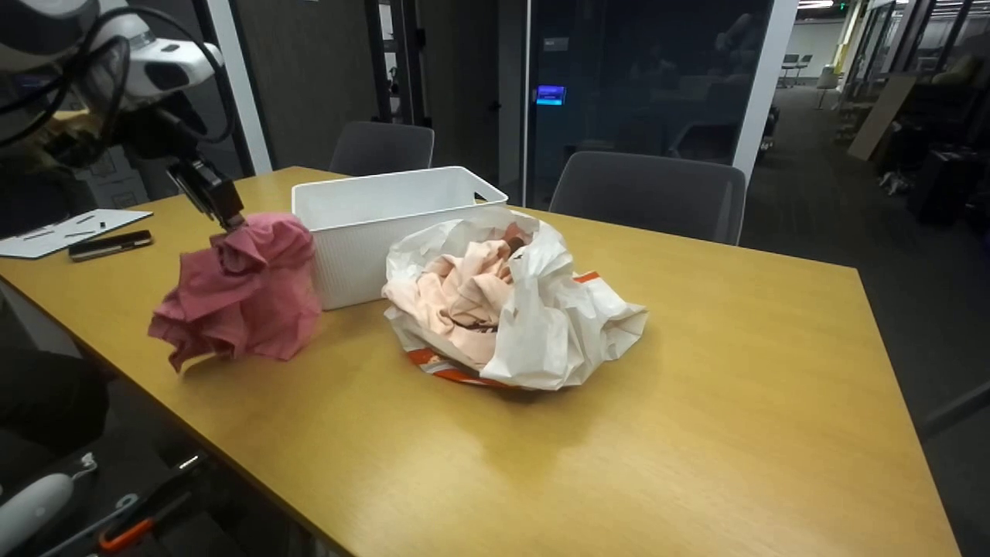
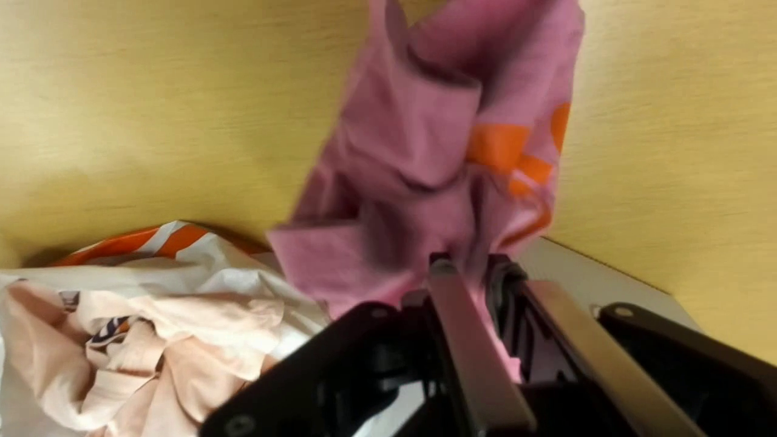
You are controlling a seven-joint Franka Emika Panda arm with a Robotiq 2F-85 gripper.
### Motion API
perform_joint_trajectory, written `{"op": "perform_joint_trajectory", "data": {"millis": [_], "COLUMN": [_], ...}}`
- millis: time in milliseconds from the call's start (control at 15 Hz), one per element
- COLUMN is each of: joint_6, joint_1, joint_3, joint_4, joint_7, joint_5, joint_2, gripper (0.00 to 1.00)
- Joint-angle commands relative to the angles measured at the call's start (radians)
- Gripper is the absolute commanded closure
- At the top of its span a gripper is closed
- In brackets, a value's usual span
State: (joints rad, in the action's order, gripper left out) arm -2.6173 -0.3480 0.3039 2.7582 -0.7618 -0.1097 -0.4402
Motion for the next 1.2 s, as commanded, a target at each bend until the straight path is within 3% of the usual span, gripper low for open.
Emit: {"op": "perform_joint_trajectory", "data": {"millis": [0,133,200,333,533,600,733,1133], "joint_6": [-0.125,-0.166,-0.108,-0.131,-0.137,-0.137,-0.127,-0.094], "joint_1": [0.004,0.008,0.028,0.031,0.032,0.032,0.054,0.093], "joint_3": [0.032,0.023,0.057,0.055,0.054,0.054,0.056,0.036], "joint_4": [0.013,0.013,0.013,0.011,0.011,0.011,0.008,0.010], "joint_7": [0.058,0.100,0.072,0.090,0.093,0.094,0.106,0.183], "joint_5": [0.093,0.134,0.123,0.136,0.137,0.137,0.117,0.125], "joint_2": [0.062,0.088,0.057,0.083,0.091,0.091,0.110,0.173], "gripper": [0.48,0.32,0.50,0.35,0.33,0.08,0.02,0.00]}}
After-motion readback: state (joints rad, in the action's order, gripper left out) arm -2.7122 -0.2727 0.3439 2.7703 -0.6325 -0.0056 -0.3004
